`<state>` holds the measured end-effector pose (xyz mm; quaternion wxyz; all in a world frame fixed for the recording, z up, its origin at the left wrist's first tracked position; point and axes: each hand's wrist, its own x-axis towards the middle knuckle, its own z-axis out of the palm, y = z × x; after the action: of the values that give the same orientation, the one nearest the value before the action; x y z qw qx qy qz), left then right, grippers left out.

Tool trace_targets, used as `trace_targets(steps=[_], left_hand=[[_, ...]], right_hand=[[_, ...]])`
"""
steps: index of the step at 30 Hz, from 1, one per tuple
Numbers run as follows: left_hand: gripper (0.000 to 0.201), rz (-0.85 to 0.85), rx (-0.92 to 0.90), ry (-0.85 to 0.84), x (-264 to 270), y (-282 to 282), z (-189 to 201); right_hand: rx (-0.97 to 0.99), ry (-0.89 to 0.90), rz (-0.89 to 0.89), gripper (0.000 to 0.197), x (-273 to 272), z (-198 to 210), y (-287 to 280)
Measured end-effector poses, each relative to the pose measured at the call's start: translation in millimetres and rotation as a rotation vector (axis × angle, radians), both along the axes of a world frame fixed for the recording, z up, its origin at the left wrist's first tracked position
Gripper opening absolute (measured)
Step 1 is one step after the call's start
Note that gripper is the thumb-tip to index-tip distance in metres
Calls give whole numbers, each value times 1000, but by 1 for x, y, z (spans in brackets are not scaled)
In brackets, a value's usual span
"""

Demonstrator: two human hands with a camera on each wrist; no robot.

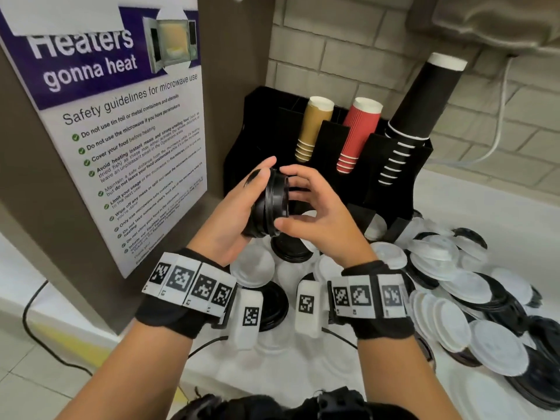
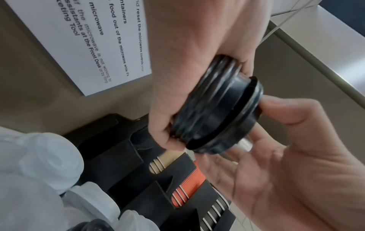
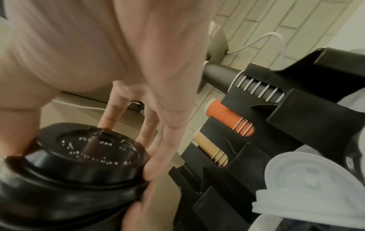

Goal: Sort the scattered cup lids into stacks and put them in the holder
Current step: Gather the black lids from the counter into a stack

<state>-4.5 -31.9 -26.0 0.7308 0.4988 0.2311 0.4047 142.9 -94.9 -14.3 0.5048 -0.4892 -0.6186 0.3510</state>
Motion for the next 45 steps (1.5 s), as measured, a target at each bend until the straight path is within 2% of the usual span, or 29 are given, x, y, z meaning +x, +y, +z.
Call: trace_targets(steps=[9,11,14,17,19,22,24,27,30,32,35,37,41,45], left_hand=[[64,70,35,-15,9,-18,-2],[57,67,25,-23,10,-20,-3],[34,43,33,-11,7,-20,-3],[34,70,67,32,1,-15,-2],[34,119,111,72,-6,-9,3],[33,199,156,119,-19,3,15],[31,224,143,119,-27,10,22],[29,250,164,121,-33,14,27],[29,258,181,124,-35,13,29],[29,251,179,127,-36,12,29],[30,246,171,123,-38,10,27],[29,250,154,114,-39,10,23],[27,235,129,92,-35,9,17],[36,192,140,103,-28,8,10]], right_hand=[[59,-8,-55,66,-7,-8,-12],[55,-3,-51,66,-7,-8,-13],[46,-13,-38,67,-8,-7,-12],[-8,-65,22,73,-9,-5,-8],[-127,-212,33,72,-5,-2,-3],[-272,-606,63,39,-4,-1,1],[-331,-886,185,31,-15,-11,0],[-401,-1162,279,50,-40,-33,-5],[-397,-1318,213,79,-54,-51,-10],[-408,-1345,175,83,-56,-57,-10],[-424,-1245,182,69,-56,-58,-9],[-433,-1195,202,68,-52,-56,-8],[-450,-1181,163,74,-33,-42,-3],[-490,-1124,110,90,-10,-24,6]])
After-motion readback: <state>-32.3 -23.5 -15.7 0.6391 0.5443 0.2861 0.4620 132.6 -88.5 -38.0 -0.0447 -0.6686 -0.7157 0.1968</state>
